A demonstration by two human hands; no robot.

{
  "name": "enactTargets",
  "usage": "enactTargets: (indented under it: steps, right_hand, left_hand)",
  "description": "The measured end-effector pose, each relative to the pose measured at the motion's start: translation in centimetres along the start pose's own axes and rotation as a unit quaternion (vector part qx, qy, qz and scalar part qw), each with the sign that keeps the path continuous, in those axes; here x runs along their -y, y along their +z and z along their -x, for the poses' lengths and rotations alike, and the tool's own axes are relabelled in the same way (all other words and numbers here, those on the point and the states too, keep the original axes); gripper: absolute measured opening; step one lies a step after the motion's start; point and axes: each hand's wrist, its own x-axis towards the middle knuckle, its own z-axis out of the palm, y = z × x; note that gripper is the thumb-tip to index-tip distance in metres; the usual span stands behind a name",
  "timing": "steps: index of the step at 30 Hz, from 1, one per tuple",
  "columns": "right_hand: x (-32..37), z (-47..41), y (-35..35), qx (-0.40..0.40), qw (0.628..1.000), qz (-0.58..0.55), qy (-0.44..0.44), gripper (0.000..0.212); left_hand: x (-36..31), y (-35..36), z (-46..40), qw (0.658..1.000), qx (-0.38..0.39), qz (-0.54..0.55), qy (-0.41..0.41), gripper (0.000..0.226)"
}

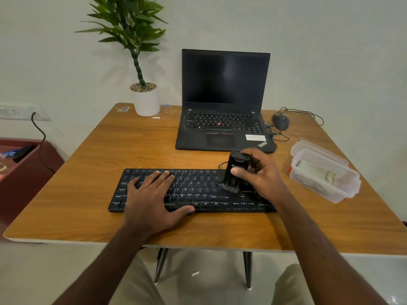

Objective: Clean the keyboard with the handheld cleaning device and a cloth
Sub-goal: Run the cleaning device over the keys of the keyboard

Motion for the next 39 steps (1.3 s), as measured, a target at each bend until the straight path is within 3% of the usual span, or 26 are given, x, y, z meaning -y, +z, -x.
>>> enactTargets:
  steps: [3,8,15,20,26,34,39]
  right_hand:
    - [0.1,0.1,-0.3,-0.036,0.999,0.005,0.002,0.035]
    - [0.8,0.7,0.8,-0.009,0.999,0.036,-0.004,0.035]
    - [1.2,-0.1,-1.8,-0.131,0.990,0.048,0.000,0.035]
    - [1.4,-0.9,-0.8,-0.055,0.998,0.042,-0.003,0.033]
    - [1.1,-1.6,1.1,0.055,0.996,0.067,-0.020,0.034]
    - [1.0,-1.4,-3.8,0.077,0.992,0.094,-0.017,0.038]
    - [1.2,-2.1,-1.6,0.072,0.996,0.049,-0.025,0.027]
  left_hand:
    - [-0.1,-0.1,0.1,1.000,0.002,0.000,-0.003,0.111]
    - [-0.1,-0.2,0.1,1.000,0.009,-0.001,-0.004,0.110]
    - [0.9,-0.5,0.3,1.000,0.008,-0.004,-0.009,0.108]
    - [1.4,-1.2,0.5,1.000,0.011,-0.023,0.005,0.102]
    - [-4.6,-0.3,-0.2,0.999,0.015,-0.026,0.023,0.104]
    - [-4.5,0.8,-0.2,0.999,0.020,-0.029,0.018,0.103]
    - [-4.1,0.7,-0.1,0.999,0.018,-0.027,0.015,0.104]
